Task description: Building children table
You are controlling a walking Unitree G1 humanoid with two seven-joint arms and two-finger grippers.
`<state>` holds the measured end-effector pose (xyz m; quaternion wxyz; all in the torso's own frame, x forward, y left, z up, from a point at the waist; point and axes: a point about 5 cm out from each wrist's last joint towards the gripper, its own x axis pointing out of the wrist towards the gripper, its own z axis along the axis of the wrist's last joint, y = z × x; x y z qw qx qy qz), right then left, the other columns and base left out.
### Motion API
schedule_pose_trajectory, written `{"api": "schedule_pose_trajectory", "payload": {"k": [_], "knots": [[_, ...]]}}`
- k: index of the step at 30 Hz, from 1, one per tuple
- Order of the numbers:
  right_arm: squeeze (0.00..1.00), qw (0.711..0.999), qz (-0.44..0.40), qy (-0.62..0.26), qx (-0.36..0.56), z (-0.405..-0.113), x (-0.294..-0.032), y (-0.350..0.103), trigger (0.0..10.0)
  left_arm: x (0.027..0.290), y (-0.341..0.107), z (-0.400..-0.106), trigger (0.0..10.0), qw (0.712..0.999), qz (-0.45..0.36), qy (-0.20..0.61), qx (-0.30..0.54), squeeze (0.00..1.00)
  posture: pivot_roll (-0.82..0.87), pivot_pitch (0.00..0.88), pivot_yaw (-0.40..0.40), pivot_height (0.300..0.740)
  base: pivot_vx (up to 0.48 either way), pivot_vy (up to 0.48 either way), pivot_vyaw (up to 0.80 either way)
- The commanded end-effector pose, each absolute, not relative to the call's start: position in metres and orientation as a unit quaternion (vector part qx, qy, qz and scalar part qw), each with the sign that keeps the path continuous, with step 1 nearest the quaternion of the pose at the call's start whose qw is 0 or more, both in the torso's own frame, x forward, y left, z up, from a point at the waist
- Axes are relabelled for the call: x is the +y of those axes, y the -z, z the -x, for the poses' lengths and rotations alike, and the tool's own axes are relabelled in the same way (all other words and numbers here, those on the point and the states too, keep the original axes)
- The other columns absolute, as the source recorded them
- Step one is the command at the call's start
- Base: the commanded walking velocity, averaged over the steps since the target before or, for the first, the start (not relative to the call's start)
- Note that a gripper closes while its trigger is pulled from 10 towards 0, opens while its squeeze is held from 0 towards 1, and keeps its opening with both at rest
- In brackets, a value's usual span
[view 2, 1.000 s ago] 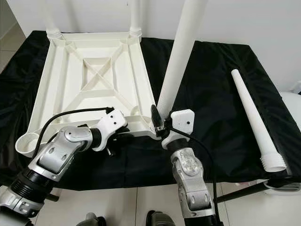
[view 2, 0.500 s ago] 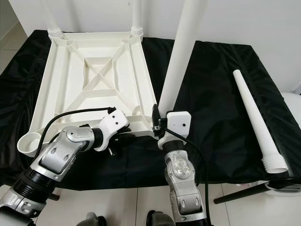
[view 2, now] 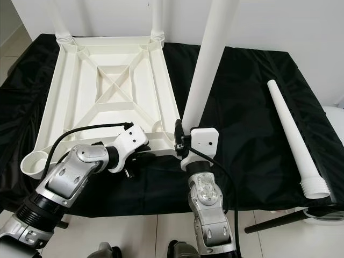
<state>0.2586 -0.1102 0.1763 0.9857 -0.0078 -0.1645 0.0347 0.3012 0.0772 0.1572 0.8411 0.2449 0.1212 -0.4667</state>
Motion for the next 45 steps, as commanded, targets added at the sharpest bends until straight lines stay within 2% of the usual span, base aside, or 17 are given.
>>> {"api": "schedule_pose_trajectory", "payload": {"k": [1, 13, 14, 15, 16, 19, 20, 33, 34, 38, 39, 40, 41, 42, 43, 45], "knots": [[0.00, 0.987, 0.027, 0.033, -0.154, -0.257, -0.133, -0.170, 10.0, 0.086, -0.168, -0.308, 10.0, 0.863, -0.255, 0.425, 0.098, 0.00, -0.05, 0.110, -0.026, 0.740, 0.000, 0.000, 0.00], [0.00, 0.985, 0.032, 0.025, -0.169, -0.255, -0.131, -0.174, 10.0, 0.085, -0.168, -0.308, 10.0, 0.863, -0.255, 0.426, 0.098, 0.00, -0.04, 0.112, -0.031, 0.740, 0.000, 0.000, 0.00], [0.04, 0.985, 0.032, 0.025, -0.169, -0.255, -0.131, -0.174, 10.0, 0.085, -0.168, -0.307, 10.0, 0.863, -0.255, 0.426, 0.098, 0.00, -0.05, 0.112, -0.030, 0.740, 0.000, 0.000, 0.00], [0.61, 0.984, 0.033, 0.027, -0.170, -0.255, -0.131, -0.175, 10.0, 0.085, -0.168, -0.307, 10.0, 0.863, -0.255, 0.426, 0.097, 0.00, -0.05, 0.112, -0.030, 0.740, 0.000, 0.000, 0.00], [0.87, 0.985, 0.031, 0.027, -0.171, -0.255, -0.131, -0.175, 10.0, 0.085, -0.168, -0.307, 10.0, 0.863, -0.255, 0.426, 0.098, 0.00, -0.05, 0.112, -0.030, 0.740, 0.000, 0.000, 0.00], [0.87, 0.985, 0.031, 0.027, -0.171, -0.255, -0.131, -0.175, 10.0, 0.085, -0.168, -0.307, 10.0, 0.863, -0.255, 0.426, 0.098, 0.00, -0.05, 0.112, -0.030, 0.740, 0.000, 0.000, 0.00], [1.00, 0.985, 0.027, 0.020, -0.170, -0.255, -0.131, -0.175, 10.0, 0.085, -0.168, -0.307, 10.0, 0.862, -0.255, 0.426, 0.098, 0.00, -0.05, 0.112, -0.030, 0.740, 0.000, 0.000, 0.00], [1.00, 0.984, 0.026, 0.015, -0.175, -0.254, -0.128, -0.176, 10.0, 0.083, -0.168, -0.307, 10.0, 0.862, -0.255, 0.428, 0.097, 0.00, -0.04, 0.115, -0.030, 0.740, 0.000, 0.000, 0.00], [0.00, 0.984, 0.027, 0.014, -0.175, -0.254, -0.128, -0.176, 10.0, 0.083, -0.169, -0.307, 10.0, 0.862, -0.255, 0.428, 0.097, 0.00, -0.04, 0.116, -0.031, 0.740, 0.000, 0.000, 0.00], [0.00, 0.984, 0.025, 0.008, -0.175, -0.254, -0.126, -0.177, 10.0, 0.084, -0.169, -0.307, 10.0, 0.863, -0.254, 0.427, 0.097, 0.00, -0.04, 0.118, -0.031, 0.740, 0.000, 0.000, 0.00], [0.00, 0.984, 0.023, 0.004, -0.177, -0.254, -0.125, -0.177, 3.8, 0.084, -0.169, -0.307, 10.0, 0.863, -0.254, 0.426, 0.097, 0.00, -0.04, 0.118, -0.031, 0.740, 0.000, 0.000, 0.00], [0.00, 0.984, 0.023, 0.004, -0.177, -0.254, -0.125, -0.177, 3.8, 0.084, -0.169, -0.307, 10.0, 0.863, -0.254, 0.426, 0.097, 0.00, -0.04, 0.118, -0.031, 0.740, 0.000, 0.000, 0.00], [0.00, 0.983, 0.021, 0.001, -0.180, -0.254, -0.124, -0.178, 1.5, 0.084, -0.169, -0.307, 10.0, 0.863, -0.254, 0.426, 0.097, 0.00, -0.04, 0.119, -0.031, 0.740, 0.000, 0.000, 0.00], [0.00, 0.983, 0.021, 0.001, -0.180, -0.254, -0.124, -0.178, 1.5, 0.084, -0.169, -0.307, 10.0, 0.863, -0.254, 0.426, 0.097, 0.00, -0.04, 0.119, -0.031, 0.740, 0.000, 0.000, 0.00], [0.00, 0.983, 0.019, -0.001, -0.182, -0.254, -0.124, -0.178, 0.0, 0.084, -0.169, -0.307, 10.0, 0.863, -0.253, 0.425, 0.097, 0.00, -0.04, 0.120, -0.031, 0.740, 0.000, 0.000, 0.00], [0.00, 0.983, 0.014, -0.007, -0.186, -0.253, -0.122, -0.179, 0.0, 0.084, -0.169, -0.307, 10.0, 0.863, -0.253, 0.425, 0.097, 0.00, -0.04, 0.120, -0.029, 0.740, 0.000, 0.000, 0.00]]}}
